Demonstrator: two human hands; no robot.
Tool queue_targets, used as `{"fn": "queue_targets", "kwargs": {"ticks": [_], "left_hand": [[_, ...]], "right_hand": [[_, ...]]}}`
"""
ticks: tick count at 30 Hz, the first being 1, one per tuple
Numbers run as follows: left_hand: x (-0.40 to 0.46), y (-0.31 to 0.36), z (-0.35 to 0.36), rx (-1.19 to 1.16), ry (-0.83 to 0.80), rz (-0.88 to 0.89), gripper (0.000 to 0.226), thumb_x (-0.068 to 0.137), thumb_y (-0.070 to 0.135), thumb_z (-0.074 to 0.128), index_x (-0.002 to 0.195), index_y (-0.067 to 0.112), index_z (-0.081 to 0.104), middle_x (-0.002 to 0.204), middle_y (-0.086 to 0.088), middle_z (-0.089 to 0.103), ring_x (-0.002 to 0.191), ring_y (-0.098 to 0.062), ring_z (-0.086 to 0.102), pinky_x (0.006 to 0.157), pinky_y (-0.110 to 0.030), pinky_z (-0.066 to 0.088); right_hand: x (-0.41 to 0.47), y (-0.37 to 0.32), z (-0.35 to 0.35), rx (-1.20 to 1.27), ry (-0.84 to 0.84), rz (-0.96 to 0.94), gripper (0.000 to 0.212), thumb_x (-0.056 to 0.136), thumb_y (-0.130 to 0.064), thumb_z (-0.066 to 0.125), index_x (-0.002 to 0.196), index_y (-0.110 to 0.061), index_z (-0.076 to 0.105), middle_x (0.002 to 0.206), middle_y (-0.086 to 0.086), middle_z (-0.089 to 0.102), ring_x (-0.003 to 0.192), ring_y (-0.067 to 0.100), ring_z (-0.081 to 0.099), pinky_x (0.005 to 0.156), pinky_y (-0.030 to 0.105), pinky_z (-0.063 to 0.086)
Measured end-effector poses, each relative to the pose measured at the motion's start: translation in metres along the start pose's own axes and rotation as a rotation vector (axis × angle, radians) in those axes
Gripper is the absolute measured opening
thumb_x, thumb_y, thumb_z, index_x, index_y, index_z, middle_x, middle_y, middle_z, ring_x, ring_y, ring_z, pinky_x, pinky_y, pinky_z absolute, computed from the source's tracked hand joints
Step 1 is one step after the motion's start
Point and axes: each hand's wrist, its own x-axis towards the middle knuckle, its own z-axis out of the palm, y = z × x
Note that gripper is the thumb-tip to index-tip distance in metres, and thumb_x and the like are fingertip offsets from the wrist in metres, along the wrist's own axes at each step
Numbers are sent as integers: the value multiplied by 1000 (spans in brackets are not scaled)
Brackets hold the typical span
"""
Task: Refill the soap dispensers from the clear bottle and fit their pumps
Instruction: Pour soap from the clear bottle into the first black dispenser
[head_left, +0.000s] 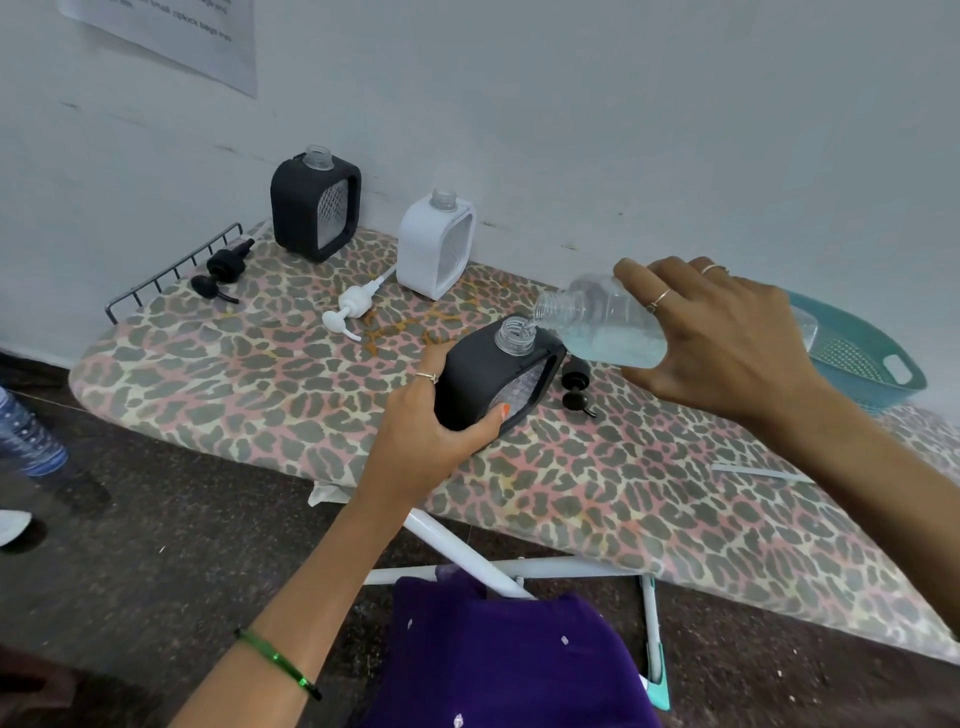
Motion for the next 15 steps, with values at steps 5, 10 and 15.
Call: {"fn": "queue_targets", "kwargs": {"ticks": [5, 10, 15], "left_hand": [[0, 2, -1, -2, 0, 40, 45, 75, 47, 71, 110, 29, 49, 80, -23, 64, 72, -41, 61, 57, -54, 52], [-1, 3, -1, 0, -6, 43, 46, 75, 47, 71, 112, 30, 49, 82, -23, 64, 73, -40, 62, 58, -54, 52], [-1, 1, 0, 3, -3, 1, 53, 73, 50, 71, 95, 5, 55, 73, -25, 61, 65, -40, 59, 52, -51, 49]], "right_hand": [[0, -1, -1, 1, 3, 0, 68, 62, -37, 81, 120, -12, 55, 89, 11, 63, 69, 32, 58, 52, 24, 23], [0, 0, 0, -1, -5, 7, 71, 60, -37, 82, 120, -13, 55, 89, 9, 63, 70, 31, 58, 53, 23, 20], [1, 0, -1, -5, -16, 5, 72, 61, -39, 83, 122, -14, 54, 91, 10, 63, 70, 31, 58, 52, 24, 25]]}}
